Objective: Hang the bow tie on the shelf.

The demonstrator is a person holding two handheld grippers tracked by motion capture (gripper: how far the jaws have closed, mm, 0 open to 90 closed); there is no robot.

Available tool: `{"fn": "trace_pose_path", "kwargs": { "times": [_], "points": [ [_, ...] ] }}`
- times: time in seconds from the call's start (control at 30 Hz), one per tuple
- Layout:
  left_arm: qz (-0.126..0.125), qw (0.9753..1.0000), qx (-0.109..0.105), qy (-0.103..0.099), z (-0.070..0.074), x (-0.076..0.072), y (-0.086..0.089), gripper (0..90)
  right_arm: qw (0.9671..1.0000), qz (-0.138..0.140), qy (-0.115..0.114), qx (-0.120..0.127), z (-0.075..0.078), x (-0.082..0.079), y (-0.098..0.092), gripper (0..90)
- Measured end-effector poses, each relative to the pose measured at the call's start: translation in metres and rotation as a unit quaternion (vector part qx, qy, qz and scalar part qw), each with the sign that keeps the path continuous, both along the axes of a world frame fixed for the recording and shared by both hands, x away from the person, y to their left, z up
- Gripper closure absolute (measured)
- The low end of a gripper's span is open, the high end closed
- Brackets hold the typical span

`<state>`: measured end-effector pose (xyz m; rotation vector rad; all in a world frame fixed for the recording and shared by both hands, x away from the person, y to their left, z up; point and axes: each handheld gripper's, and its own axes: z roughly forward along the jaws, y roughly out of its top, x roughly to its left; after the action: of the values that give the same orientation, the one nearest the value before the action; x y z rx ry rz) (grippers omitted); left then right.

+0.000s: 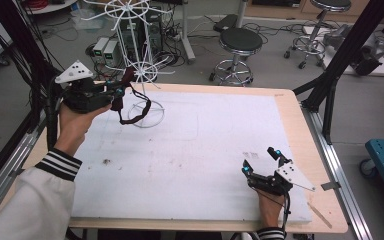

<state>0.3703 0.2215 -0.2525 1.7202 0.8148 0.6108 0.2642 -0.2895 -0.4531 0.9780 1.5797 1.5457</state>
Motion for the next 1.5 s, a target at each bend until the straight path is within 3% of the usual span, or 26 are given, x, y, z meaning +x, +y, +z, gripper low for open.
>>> {"fn": "trace_pose_path", "kwargs": {
  "times": [0.3,0.43,0.8,1.0,1.5],
  "points": [
    [0.024,0.9997,0.008,0.008,-0.007,0.014,0.000,74.7,1.0000,0.000,0.002,0.002,0.000,0.000,0.000,2.4],
    [0.030,0.9995,0.002,0.009,-0.008,0.019,0.001,74.8,1.0000,0.000,0.001,0.002,0.000,0.000,0.000,2.5],
    [0.054,0.9979,0.032,0.015,-0.013,0.030,-0.002,74.8,1.0000,0.000,0.002,0.003,0.000,0.000,0.000,2.4],
    [0.061,0.9974,0.032,0.020,-0.016,0.034,0.000,74.7,1.0000,0.000,0.000,0.001,0.000,0.000,0.000,2.4],
    [0.043,0.9980,0.040,0.022,-0.016,0.031,-0.008,74.7,1.0000,0.000,0.002,0.002,0.000,0.000,0.000,2.4]
  ]
}}
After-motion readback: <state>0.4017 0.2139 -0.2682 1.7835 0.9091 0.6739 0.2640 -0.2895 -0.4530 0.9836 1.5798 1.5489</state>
